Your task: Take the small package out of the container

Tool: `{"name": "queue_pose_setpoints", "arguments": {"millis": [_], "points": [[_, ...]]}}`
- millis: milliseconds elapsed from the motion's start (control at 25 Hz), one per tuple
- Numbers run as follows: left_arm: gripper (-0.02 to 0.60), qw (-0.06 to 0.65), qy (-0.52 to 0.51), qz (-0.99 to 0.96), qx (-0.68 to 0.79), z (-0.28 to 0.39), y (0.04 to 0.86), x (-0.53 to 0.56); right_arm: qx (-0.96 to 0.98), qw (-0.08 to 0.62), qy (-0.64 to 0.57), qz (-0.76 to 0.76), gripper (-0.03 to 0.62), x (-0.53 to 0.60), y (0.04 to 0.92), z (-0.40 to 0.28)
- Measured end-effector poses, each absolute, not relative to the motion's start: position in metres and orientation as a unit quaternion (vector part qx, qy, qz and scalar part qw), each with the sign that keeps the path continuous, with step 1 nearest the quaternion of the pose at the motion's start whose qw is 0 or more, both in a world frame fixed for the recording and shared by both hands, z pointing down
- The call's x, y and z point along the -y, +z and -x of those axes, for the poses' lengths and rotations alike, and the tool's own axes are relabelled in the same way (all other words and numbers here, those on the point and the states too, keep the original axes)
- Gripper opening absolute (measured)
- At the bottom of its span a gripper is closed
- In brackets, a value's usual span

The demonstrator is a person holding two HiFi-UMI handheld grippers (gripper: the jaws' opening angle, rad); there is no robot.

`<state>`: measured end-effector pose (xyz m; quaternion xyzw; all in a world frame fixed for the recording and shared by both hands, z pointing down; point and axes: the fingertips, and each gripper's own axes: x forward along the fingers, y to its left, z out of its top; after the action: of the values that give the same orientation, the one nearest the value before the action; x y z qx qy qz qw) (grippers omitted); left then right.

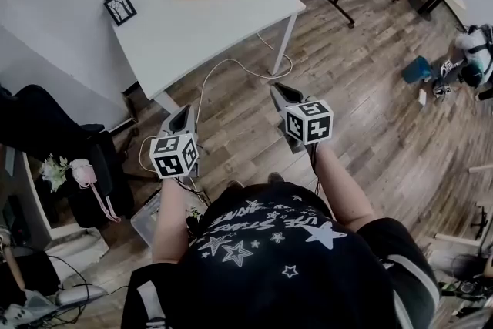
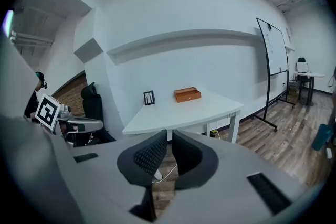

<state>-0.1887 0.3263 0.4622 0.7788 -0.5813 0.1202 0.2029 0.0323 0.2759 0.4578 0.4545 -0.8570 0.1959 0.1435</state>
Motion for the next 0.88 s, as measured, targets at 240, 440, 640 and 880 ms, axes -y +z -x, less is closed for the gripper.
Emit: {"name": "queue_pose_setpoints", "arguments": {"millis": [240, 440, 640, 880], "points": [[0.018, 0.2, 0.117, -0.789, 0.57, 0.214, 0.465, -0.315, 0.849, 0.13, 0.2, -0.471, 0.06, -0.277, 0.468, -0.015], [0.018, 0.209, 0.106, -0.795, 0.56, 0.216, 0.468, -0.311, 0.844, 0.134, 0.203, -0.477, 0.061, -0.278, 0.471, -0.018], [0.018, 0.215, 0.116, -0.796, 0.554, 0.208, 0.48, -0.294, 0.837, 0.126, 0.21, -0.49, 0.061, -0.253, 0.48, -0.031], [0.018, 0.213, 0.121, -0.785, 0.569, 0.198, 0.484, -0.24, 0.843, 0.119, 0.223, -0.474, 0.061, -0.192, 0.494, -0.039]]}}
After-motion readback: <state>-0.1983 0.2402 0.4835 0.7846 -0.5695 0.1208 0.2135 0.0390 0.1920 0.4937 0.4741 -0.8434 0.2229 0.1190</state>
